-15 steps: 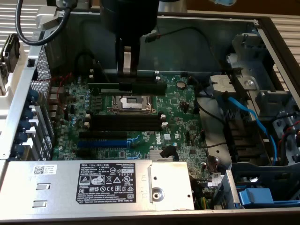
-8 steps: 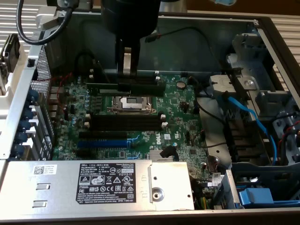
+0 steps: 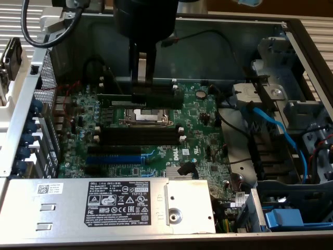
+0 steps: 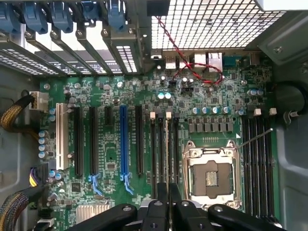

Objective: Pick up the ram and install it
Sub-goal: 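Insert the ram into the slot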

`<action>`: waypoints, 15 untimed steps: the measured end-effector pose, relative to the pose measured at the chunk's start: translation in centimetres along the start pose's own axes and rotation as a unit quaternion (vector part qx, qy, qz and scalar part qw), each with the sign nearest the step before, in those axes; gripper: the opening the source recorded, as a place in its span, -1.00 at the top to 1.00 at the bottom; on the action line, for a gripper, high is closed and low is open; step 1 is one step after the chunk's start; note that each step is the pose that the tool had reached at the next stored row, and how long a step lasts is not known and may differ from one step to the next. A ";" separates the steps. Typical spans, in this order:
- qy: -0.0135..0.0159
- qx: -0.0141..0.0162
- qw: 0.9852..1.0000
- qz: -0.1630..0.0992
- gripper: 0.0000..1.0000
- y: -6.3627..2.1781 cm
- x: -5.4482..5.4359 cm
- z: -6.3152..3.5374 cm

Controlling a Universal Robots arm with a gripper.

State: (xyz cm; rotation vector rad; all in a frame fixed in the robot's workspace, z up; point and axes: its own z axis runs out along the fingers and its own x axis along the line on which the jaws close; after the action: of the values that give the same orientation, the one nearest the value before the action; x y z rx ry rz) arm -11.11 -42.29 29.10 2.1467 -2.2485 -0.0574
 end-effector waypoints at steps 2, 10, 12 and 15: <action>0.002 0.000 1.000 0.000 0.74 -0.07 0.0 0.23; 0.007 0.000 1.000 0.000 0.74 -0.17 0.0 1.24; 0.008 0.000 1.000 0.000 0.74 -0.18 0.0 1.48; 0.009 0.000 1.000 0.000 0.74 -0.22 0.0 1.80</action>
State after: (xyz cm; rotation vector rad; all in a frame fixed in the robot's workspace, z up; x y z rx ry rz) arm -10.99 -42.31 27.30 2.1375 -2.2401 -0.0369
